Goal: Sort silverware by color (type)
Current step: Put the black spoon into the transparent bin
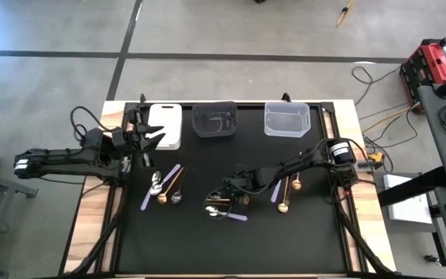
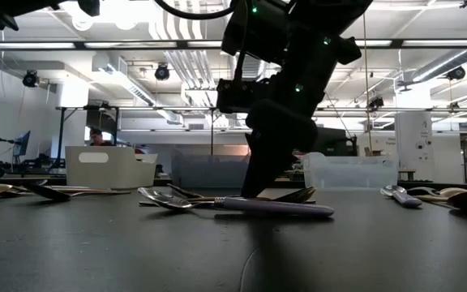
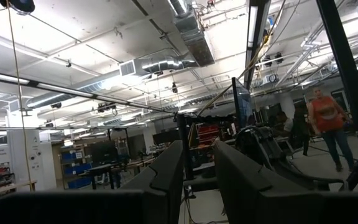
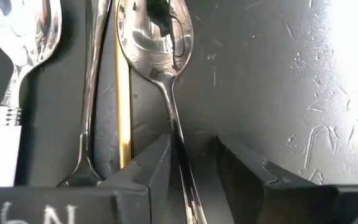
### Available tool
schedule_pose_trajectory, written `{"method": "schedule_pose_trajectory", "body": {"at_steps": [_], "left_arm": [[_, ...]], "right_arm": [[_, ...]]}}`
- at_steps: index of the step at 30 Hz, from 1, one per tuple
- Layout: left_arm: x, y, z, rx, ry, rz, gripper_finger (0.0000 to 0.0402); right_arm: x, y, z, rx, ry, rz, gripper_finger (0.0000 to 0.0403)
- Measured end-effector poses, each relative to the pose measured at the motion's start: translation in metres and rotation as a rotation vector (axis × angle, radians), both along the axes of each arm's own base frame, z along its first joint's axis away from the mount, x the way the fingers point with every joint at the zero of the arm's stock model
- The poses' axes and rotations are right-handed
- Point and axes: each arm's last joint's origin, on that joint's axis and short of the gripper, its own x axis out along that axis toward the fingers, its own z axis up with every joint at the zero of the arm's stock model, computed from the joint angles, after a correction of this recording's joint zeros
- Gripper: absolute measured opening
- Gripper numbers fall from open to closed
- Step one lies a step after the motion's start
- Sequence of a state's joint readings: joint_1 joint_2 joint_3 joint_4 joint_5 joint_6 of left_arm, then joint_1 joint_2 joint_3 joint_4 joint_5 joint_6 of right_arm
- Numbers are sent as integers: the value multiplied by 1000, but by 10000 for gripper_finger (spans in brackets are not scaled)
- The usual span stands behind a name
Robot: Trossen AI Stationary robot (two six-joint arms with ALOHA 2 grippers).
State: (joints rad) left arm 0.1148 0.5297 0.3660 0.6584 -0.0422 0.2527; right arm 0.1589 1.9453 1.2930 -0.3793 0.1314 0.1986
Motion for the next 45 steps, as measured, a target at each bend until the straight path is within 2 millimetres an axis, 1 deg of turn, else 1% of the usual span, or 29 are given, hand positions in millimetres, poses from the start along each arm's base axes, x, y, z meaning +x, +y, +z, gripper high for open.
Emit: {"method": "schedule_pose_trajectory", "body": {"at_steps": [4, 14, 25, 29, 33, 36, 39, 45], "left_arm": [[0, 0, 0, 0, 0, 0, 75], [0, 0, 0, 0, 0, 0, 75], [0, 0, 0, -1, 0, -1, 75], [0, 0, 0, -3, -1, -2, 75], [0, 0, 0, -3, -1, -2, 75], [0, 0, 0, -3, -4, -2, 75], [0, 0, 0, -2, -6, -2, 75], [0, 0, 1, -2, -7, -2, 75]], "right_arm": [[0, 0, 0, 3, -4, 1, 92], [1, -2, -1, 7, -20, -4, 18], [1, -4, 1, -4, -22, 3, 10], [-2, -6, 10, -19, -29, 7, 10], [-1, -7, 30, -46, -85, 14, 10], [-1, -10, 40, -64, -111, 31, 9], [-2, -19, 51, -89, -134, 30, 9], [5, -40, 72, -129, -175, 36, 9]]}}
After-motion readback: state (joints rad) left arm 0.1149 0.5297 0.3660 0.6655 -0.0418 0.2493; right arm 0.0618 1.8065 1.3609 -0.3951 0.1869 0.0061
